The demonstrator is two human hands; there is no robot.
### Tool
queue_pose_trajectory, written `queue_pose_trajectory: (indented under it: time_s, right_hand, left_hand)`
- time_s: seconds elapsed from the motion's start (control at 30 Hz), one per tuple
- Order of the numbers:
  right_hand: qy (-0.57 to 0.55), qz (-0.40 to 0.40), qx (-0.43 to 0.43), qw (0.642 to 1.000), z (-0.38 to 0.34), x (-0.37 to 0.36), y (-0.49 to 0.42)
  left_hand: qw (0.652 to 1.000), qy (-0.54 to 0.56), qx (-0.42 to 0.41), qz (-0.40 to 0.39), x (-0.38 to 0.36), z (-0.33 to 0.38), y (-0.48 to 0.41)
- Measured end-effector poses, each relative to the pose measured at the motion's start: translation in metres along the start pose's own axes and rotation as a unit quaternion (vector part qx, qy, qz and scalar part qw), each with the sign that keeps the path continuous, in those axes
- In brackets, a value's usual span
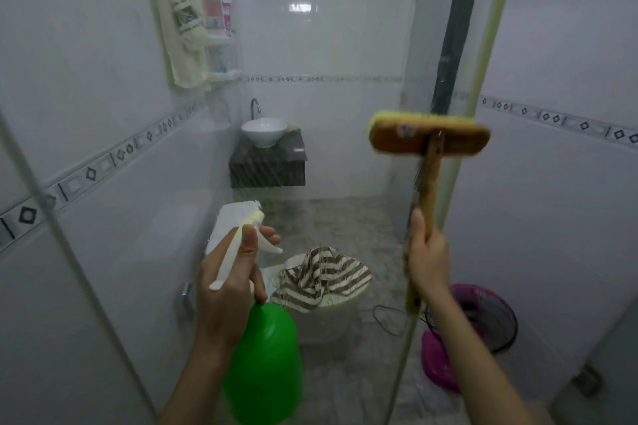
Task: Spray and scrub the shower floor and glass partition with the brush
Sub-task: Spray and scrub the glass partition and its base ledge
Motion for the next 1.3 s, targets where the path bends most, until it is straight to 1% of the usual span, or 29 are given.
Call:
queue_pose_trajectory:
  time_s: [0.07,0.13,0.27,0.33,0.4,0.5,0.57,0.63,0.73,0.8,0.87,0.93,1.0,1.07,1.13,1.2,1.23,1.3]
  right_hand:
    - [0.025,-0.025,-0.037,0.999,0.042,0.010,0.039]
    - [0.056,-0.040,-0.035,0.997,0.045,0.016,0.045]
    - [0.028,-0.025,0.019,0.999,-0.038,0.012,-0.026]
    - [-0.007,-0.016,0.048,0.999,-0.058,0.010,-0.045]
    - [0.005,-0.029,0.039,0.999,-0.032,0.010,-0.032]
    - [0.040,-0.053,-0.017,0.998,0.031,0.016,0.027]
    - [0.050,-0.079,-0.009,0.996,0.039,0.014,0.047]
    - [0.054,-0.090,0.024,0.994,0.011,0.001,0.030]
    - [0.035,-0.090,0.085,0.992,-0.056,-0.025,-0.010]
    - [0.014,-0.090,0.105,0.990,-0.063,-0.034,-0.015]
    - [0.024,-0.095,0.080,0.992,-0.024,-0.030,0.007]
    - [0.084,-0.104,0.032,0.991,0.032,-0.018,0.048]
    - [0.143,-0.118,0.022,0.982,0.055,-0.015,0.078]
    - [0.124,-0.122,0.067,0.982,0.029,-0.035,0.071]
    - [0.084,-0.135,0.113,0.981,-0.028,-0.063,0.052]
    - [0.035,-0.148,0.124,0.981,-0.062,-0.087,0.038]
    - [0.021,-0.150,0.120,0.981,-0.063,-0.093,0.039]
    - [0.055,-0.145,0.112,0.982,-0.031,-0.090,0.058]
  left_hand:
    - [1.000,-0.001,-0.003,-0.003,-0.005,0.001,0.001]
    - [1.000,0.006,-0.003,-0.007,-0.009,0.001,0.002]
    - [1.000,0.005,0.001,-0.012,-0.016,0.003,0.004]
    - [1.000,0.005,0.005,-0.011,-0.018,0.003,0.005]
    - [1.000,0.013,0.011,-0.009,-0.017,0.004,0.007]
    - [1.000,0.020,0.012,0.000,-0.013,0.004,0.008]
    - [1.000,0.020,0.007,0.004,-0.011,0.004,0.008]
    - [1.000,0.009,0.003,0.004,-0.010,0.003,0.007]
    - [1.000,-0.012,-0.008,0.009,-0.007,-0.003,0.008]
    - [1.000,-0.018,-0.012,0.009,-0.005,-0.006,0.009]
    - [1.000,-0.002,-0.008,0.014,0.000,-0.005,0.010]
    - [1.000,0.014,0.001,0.021,0.008,-0.006,0.008]
    - [0.999,0.017,0.006,0.028,0.018,-0.009,0.009]
    - [0.999,0.009,0.009,0.033,0.027,-0.012,0.010]
    - [0.999,-0.001,0.013,0.042,0.035,-0.016,0.012]
    - [0.998,-0.007,0.015,0.055,0.044,-0.018,0.012]
    - [0.998,-0.009,0.015,0.060,0.049,-0.018,0.012]
    - [0.997,-0.013,0.015,0.068,0.059,-0.017,0.011]
Point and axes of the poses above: each hand's wrist, its own y-axis away from the middle knuckle, its own x-axis out of the back of the hand, z = x × y, the point moved 3 cm from there along -y, towards the middle knuckle, and after that the axes turned 13 degrees about z, right-handed, at the moved point
